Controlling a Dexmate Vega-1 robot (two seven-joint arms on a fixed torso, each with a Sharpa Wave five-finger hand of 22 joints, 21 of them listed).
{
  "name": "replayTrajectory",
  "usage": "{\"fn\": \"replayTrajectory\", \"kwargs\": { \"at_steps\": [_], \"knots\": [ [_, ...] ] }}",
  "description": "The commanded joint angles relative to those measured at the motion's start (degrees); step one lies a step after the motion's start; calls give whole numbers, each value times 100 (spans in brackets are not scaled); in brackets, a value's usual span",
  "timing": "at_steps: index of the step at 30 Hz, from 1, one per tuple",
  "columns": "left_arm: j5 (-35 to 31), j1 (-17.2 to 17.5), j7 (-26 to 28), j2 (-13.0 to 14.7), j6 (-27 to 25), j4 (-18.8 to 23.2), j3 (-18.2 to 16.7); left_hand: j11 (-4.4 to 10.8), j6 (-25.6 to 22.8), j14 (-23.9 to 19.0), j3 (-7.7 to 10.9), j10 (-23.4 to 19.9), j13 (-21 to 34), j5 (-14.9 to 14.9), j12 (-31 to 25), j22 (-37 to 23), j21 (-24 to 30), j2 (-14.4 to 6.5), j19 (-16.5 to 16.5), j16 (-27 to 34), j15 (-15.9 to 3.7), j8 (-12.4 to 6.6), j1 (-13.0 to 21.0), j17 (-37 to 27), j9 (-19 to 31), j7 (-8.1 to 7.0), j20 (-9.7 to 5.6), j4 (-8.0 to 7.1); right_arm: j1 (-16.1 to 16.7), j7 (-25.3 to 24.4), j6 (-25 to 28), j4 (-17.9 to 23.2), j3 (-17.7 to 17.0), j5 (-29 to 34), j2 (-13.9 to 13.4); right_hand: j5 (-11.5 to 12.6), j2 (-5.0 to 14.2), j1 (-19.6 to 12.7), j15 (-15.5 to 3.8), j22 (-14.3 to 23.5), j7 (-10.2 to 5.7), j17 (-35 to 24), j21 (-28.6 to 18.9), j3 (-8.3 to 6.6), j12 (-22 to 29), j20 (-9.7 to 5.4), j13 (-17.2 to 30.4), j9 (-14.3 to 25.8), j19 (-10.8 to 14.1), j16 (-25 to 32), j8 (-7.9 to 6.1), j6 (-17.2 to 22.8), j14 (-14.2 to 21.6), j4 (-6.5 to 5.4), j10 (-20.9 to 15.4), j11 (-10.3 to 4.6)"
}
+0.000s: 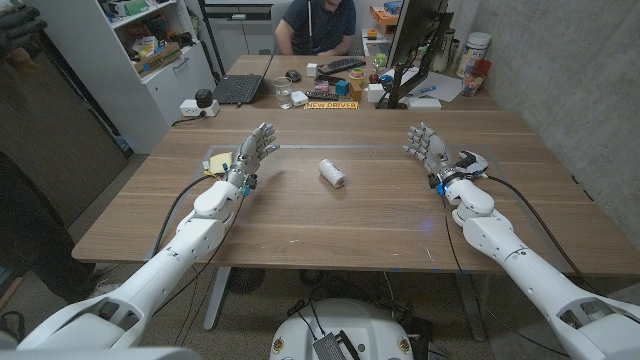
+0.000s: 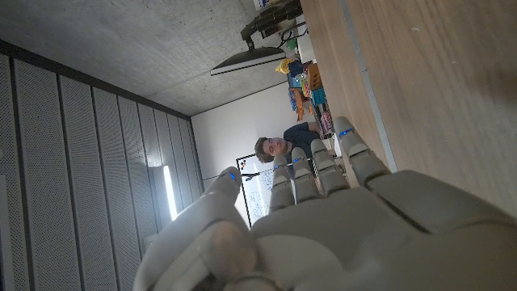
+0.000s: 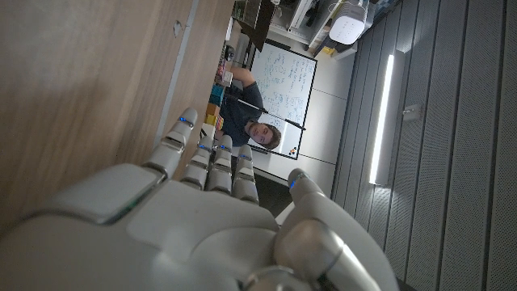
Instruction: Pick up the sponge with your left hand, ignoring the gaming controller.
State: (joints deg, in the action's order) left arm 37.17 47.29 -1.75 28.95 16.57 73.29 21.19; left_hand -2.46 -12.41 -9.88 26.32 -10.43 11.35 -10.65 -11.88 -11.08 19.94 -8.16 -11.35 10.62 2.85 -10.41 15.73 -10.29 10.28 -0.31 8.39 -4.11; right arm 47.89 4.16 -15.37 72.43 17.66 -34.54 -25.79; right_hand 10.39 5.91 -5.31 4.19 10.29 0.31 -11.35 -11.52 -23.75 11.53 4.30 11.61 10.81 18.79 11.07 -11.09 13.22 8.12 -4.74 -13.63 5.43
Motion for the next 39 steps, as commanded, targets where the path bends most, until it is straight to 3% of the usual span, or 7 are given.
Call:
{"fn": "replayTrajectory", "kwargs": {
  "at_steps": [1,12,22,27,29,34,39],
  "knots": [
    [-46,-202,-88,-97,-2,-290,56,6,-46,-52,38,-51,11,-25,-40,-10,33,5,-55,24,-2,-39,45,-16,27,5,-8,11,-22,654,333,-312,-975,885,853,24,47,-17,3,13,-11,-9,-37,-50,24,-21,24,27,35,41,-25,58,46,-2,-35,-5],
    [-46,-336,-172,-168,21,-488,76,-8,-48,-66,53,-50,11,-26,-38,-12,33,11,-69,29,-24,-40,34,-16,27,11,-28,21,-60,1014,474,-427,-1596,1501,1362,24,46,-22,-3,13,-11,-6,-38,-59,23,-18,24,27,36,40,-24,57,47,1,-32,8],
    [-87,-339,-102,-169,13,-505,75,-2,-42,-60,67,-47,11,-26,-36,-14,22,16,-58,26,-26,-38,24,-16,27,1,-17,31,-88,1186,526,-477,-1877,1815,1599,22,40,-20,2,13,-8,-5,-40,-66,24,-21,24,27,39,41,-23,55,51,0,-36,4],
    [-107,-333,-119,-142,19,-498,78,-152,-14,-507,102,-796,136,-21,-362,-32,-17,4,-22,210,125,-42,-167,-99,24,-25,74,-43,-82,1231,545,-462,-1971,1904,1676,21,37,-18,-2,13,-11,-5,-40,-70,25,-20,24,27,38,40,-21,50,49,-1,-38,17],
    [-105,-332,-130,-143,20,-504,80,-167,-11,-547,104,-837,149,-21,-382,-33,-17,5,-25,226,121,-43,-183,-108,23,-35,86,-50,-88,1258,552,-467,-1993,1944,1685,21,35,-17,-1,13,-11,-5,-39,-69,25,-18,24,27,35,40,-19,46,49,-1,-37,18],
    [-101,-326,-111,-148,7,-507,75,-68,8,-323,175,-285,187,-37,-166,-36,-38,46,-29,111,137,-44,-212,-120,20,-87,113,1,-90,1292,543,-481,-2059,1984,1749,20,32,-14,0,13,-13,-5,-38,-70,25,-14,24,27,33,41,-22,52,51,-3,-39,19],
    [-113,-330,-133,-143,41,-506,77,20,37,-212,214,-75,171,-42,-76,-36,-51,58,-20,63,174,-35,-202,-110,19,-122,121,41,-102,1334,550,-496,-2100,2023,1780,20,29,-13,3,13,-10,-5,-40,-72,24,-14,24,27,37,41,-22,52,50,-3,-35,19]
  ]
}}
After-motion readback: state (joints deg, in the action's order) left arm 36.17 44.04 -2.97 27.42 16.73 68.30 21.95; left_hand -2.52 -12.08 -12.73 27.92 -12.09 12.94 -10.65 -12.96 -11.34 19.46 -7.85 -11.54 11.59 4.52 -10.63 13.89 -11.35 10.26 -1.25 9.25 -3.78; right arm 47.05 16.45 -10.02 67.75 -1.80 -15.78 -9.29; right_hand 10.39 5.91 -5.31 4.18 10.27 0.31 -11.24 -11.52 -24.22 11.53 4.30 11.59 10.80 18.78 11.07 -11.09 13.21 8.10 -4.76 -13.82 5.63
